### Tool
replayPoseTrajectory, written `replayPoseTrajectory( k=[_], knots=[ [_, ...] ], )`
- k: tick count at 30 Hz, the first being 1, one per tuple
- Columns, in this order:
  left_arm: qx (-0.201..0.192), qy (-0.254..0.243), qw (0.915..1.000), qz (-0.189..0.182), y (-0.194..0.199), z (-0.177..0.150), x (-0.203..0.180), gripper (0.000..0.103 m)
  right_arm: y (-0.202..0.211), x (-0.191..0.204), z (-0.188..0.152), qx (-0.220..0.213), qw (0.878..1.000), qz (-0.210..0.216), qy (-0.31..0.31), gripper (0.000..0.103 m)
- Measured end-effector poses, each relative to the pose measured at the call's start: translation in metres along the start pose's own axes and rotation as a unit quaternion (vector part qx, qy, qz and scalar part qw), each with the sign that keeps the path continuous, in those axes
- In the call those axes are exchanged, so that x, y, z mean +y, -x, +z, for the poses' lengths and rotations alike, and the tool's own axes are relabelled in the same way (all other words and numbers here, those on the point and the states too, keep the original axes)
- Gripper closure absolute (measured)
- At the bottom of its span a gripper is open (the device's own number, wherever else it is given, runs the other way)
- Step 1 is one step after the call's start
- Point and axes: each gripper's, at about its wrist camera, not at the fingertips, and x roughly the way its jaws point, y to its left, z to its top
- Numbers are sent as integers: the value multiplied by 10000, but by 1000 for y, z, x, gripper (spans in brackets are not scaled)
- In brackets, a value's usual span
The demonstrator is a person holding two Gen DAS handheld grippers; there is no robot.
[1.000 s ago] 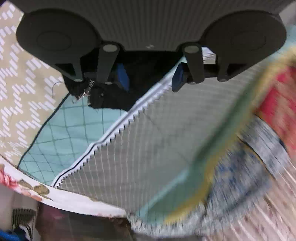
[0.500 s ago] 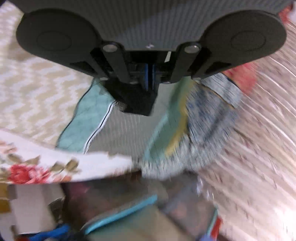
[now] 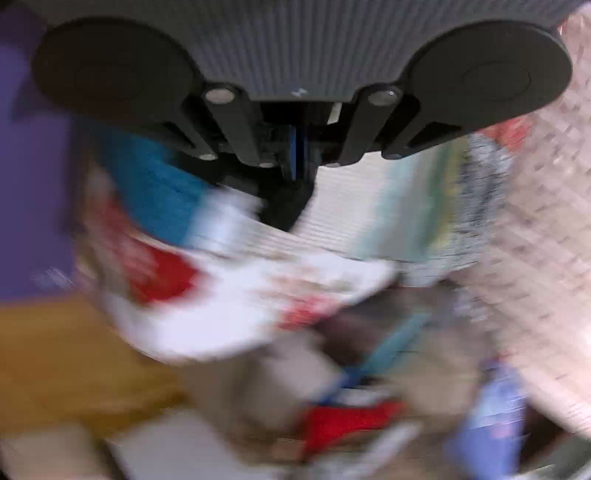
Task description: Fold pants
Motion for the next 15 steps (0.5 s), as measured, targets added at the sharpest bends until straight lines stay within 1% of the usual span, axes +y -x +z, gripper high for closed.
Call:
replayPoseTrajectory(
  k=[1, 2, 3, 4, 5, 6, 7, 8, 9, 10, 11, 12, 13, 14, 15],
  knots=[
    [116, -102, 9998, 126, -4, -10, -1, 74, -1, -16, -6, 53, 9996, -203, -186, 92],
    [164, -146, 9995, 244, -5, -17, 0, 63, -2, -30, -12, 70, 9983, -457, -364, 88],
    [162, -129, 9994, 262, -3, -22, 2, 61, 1, -38, -16, -31, 9953, -801, -534, 70],
    [141, -67, 9997, 206, 2, -23, 5, 61, 6, -46, -20, -197, 9910, -1106, -733, 59],
    [103, 19, 9999, 113, 8, -22, 9, 60, 11, -50, -22, -374, 9876, -1237, -895, 55],
    [64, 85, 9999, 32, 13, -21, 14, 57, 19, -51, -25, -614, 9849, -1270, -1004, 55],
    [27, 169, 9998, -80, 19, -20, 18, 54, 25, -46, -26, -779, 9852, -1205, -938, 55],
    [-16, 304, 9992, -277, 27, -19, 25, 49, 30, -35, -27, -877, 9878, -1083, -699, 55],
    [-59, 427, 9980, -472, 33, -17, 31, 46, 33, -24, -30, -902, 9903, -961, -432, 55],
    [-150, 531, 9965, -623, 39, -16, 34, 45, 36, -11, -33, -904, 9925, -806, -147, 55],
    [-278, 610, 9953, -695, 45, -14, 39, 41, 39, 3, -36, -886, 9940, -625, 135, 55],
    [-441, 673, 9947, -646, 49, -10, 45, 33, 41, 19, -44, -835, 9946, -405, 461, 55],
    [-604, 732, 9941, -528, 51, -6, 50, 28, 44, 30, -50, -756, 9942, -199, 734, 55],
    [-735, 818, 9931, -406, 51, 1, 56, 22, 44, 50, -63, -583, 9919, 101, 1128, 55],
    [-808, 937, 9918, -328, 49, 8, 63, 22, 41, 65, -74, -387, 9881, 327, 1450, 55]
  ],
)
